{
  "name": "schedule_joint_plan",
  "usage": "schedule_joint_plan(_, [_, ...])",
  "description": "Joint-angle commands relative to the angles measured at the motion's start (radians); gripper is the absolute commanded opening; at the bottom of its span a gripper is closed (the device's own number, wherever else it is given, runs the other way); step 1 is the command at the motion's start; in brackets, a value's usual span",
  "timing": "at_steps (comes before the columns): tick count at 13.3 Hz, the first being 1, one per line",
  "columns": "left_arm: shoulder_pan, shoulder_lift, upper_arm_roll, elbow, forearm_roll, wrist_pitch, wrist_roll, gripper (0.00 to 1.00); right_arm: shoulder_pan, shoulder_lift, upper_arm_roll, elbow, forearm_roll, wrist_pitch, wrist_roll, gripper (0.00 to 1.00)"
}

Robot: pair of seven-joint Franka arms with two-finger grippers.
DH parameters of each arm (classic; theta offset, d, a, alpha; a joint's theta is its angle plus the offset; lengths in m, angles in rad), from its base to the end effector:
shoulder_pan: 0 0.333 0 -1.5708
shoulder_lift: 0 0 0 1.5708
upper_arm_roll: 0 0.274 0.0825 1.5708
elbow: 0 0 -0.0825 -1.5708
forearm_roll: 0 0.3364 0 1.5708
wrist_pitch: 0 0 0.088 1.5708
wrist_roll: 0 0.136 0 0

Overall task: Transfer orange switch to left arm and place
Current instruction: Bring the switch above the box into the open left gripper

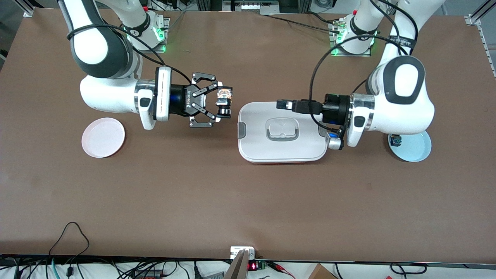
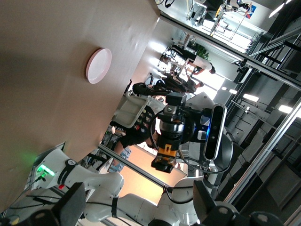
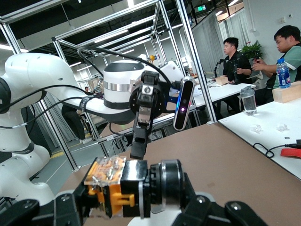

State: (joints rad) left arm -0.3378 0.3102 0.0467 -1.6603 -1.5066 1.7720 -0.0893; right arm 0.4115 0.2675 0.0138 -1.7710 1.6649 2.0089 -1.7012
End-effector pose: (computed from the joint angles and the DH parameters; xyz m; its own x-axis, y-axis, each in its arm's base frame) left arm 0.5459 -0.2874 0.4614 0.8933 -0.0496 -0.4468 0.4305 -0.1913 0.8821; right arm 0.5259 0.3313 0.4430 0.3290 0.1031 0.9387 0.9443 -0.0446 -0.3261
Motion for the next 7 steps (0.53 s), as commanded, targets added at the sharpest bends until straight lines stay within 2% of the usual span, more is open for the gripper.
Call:
schedule_joint_plan(1, [-0.065,-0.059,0.012,-0.007,-0.014,0.123,0.046,1.00,0.032,0.044,-0.005,0.077,0.024,0.001,-0.011,0.02])
schedule_joint_plan(4, [-0.119,-0.057,0.010,-0.007,-0.039,0.207,0.072,1.00,0.064,0.050,-0.005,0.081,0.082,0.010,-0.011,0.02])
schedule_joint_plan(7, [-0.174,-0.056,0.012,-0.009,-0.072,0.274,0.062,1.00,0.072,0.058,-0.003,0.082,0.088,0.011,-0.012,0.02])
